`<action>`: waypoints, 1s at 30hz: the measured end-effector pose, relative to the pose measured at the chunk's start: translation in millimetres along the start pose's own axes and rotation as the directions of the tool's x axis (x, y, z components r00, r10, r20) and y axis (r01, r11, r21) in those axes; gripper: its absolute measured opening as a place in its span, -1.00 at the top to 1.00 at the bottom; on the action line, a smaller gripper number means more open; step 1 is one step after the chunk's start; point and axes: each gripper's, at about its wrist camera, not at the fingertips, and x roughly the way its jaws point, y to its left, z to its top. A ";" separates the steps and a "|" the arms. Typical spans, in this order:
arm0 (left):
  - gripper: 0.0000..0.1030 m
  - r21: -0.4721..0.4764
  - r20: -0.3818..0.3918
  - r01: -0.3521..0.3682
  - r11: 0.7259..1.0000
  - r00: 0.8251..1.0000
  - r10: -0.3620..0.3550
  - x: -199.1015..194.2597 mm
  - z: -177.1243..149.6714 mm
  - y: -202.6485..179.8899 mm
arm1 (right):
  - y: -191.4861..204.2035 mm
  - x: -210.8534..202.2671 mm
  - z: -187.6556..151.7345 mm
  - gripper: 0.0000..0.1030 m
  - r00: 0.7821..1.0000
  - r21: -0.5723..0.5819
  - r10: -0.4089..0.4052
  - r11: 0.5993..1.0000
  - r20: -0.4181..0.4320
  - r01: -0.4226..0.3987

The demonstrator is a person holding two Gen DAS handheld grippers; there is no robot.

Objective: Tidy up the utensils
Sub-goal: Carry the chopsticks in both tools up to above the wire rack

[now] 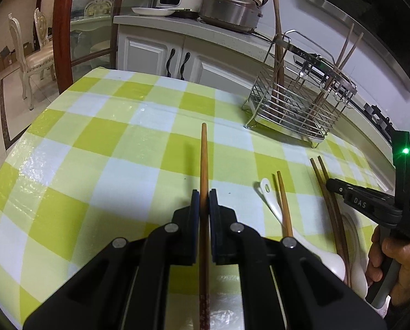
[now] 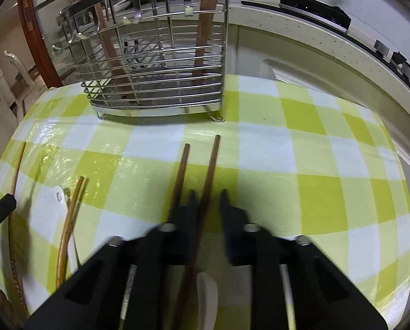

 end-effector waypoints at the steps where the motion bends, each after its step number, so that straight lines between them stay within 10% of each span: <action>1: 0.87 -0.003 0.004 0.003 1.000 1.000 -0.003 -2.1 0.5 0.7 | -1.6 -0.2 0.4 0.80 1.000 0.009 0.021 1.000 -0.003 -0.021; 30: 0.87 0.111 0.203 -0.006 0.994 0.979 -0.017 -107.6 17.5 -54.9 | -19.7 -172.2 -10.7 0.82 0.940 -0.019 0.165 0.986 0.298 -0.167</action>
